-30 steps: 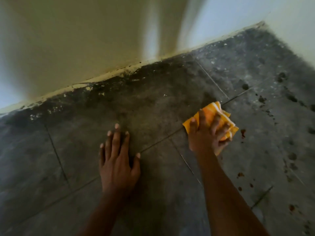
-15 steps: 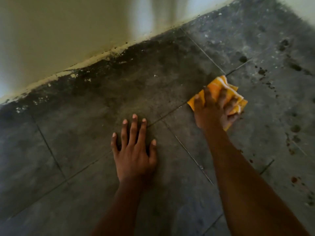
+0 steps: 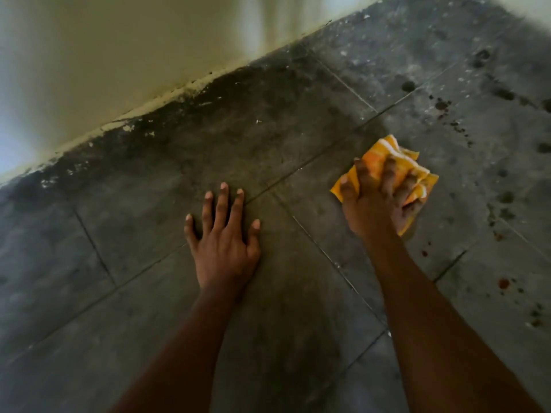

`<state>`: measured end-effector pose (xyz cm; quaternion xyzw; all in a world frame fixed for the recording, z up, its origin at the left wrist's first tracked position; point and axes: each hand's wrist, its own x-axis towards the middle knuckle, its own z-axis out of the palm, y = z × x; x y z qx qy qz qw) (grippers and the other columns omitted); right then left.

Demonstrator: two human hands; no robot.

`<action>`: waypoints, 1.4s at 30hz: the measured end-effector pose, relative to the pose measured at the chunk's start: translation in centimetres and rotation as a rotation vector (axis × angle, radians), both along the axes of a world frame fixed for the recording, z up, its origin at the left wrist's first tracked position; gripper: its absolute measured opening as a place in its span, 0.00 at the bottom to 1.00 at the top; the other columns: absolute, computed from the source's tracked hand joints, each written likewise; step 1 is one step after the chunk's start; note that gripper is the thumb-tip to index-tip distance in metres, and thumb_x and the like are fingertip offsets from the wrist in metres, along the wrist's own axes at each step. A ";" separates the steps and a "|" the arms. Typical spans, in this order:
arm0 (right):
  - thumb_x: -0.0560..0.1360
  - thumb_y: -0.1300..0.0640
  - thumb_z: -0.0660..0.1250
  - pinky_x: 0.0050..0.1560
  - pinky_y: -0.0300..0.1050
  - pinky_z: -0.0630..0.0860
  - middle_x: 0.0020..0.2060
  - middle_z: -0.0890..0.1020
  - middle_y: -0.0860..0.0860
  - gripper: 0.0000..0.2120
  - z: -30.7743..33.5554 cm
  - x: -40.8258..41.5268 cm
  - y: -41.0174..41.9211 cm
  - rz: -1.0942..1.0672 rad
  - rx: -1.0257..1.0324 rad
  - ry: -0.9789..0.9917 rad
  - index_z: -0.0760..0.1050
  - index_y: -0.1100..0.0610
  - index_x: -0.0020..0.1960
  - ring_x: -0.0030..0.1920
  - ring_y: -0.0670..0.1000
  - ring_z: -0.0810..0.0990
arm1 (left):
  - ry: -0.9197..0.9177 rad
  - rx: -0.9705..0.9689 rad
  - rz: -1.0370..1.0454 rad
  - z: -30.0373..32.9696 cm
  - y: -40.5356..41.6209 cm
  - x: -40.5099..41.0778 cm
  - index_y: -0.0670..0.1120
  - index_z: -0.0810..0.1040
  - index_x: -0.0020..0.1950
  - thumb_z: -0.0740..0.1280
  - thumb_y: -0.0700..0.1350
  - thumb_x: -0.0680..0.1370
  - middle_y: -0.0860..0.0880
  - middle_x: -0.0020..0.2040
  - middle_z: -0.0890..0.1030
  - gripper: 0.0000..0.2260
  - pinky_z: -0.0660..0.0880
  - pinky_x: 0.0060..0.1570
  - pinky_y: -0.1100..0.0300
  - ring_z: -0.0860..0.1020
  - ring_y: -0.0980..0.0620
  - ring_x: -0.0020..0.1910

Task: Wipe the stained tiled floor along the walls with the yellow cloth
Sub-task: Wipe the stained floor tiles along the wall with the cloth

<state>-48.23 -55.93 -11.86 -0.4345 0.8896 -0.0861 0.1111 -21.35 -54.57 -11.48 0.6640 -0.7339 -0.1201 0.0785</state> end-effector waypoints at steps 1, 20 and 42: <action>0.79 0.29 0.49 0.77 0.77 0.44 0.85 0.49 0.49 0.29 -0.2 0.6 1.5 0.086 0.000 0.023 0.56 0.30 0.79 0.83 0.66 0.41 | 0.007 -0.004 -0.003 0.1 0.1 0.0 0.59 0.49 0.86 0.47 0.65 0.84 0.55 0.87 0.45 0.31 0.42 0.82 0.36 0.42 0.51 0.86; 0.68 0.22 0.38 0.78 0.69 0.51 0.85 0.46 0.43 0.38 -0.2 -1.4 21.0 0.292 0.038 0.064 0.52 0.24 0.77 0.84 0.61 0.44 | 0.073 -0.013 -0.298 -0.2 8.6 1.1 0.51 0.54 0.86 0.46 0.66 0.80 0.52 0.87 0.50 0.36 0.42 0.83 0.52 0.46 0.52 0.86; 0.66 0.17 0.44 0.74 0.80 0.44 0.77 0.23 0.44 0.37 0.8 -3.7 19.8 0.316 0.392 -0.097 0.30 0.18 0.70 0.79 0.67 0.28 | 0.007 0.039 -0.290 0.0 17.1 0.3 0.53 0.54 0.86 0.55 0.62 0.83 0.53 0.87 0.49 0.33 0.49 0.84 0.44 0.47 0.51 0.86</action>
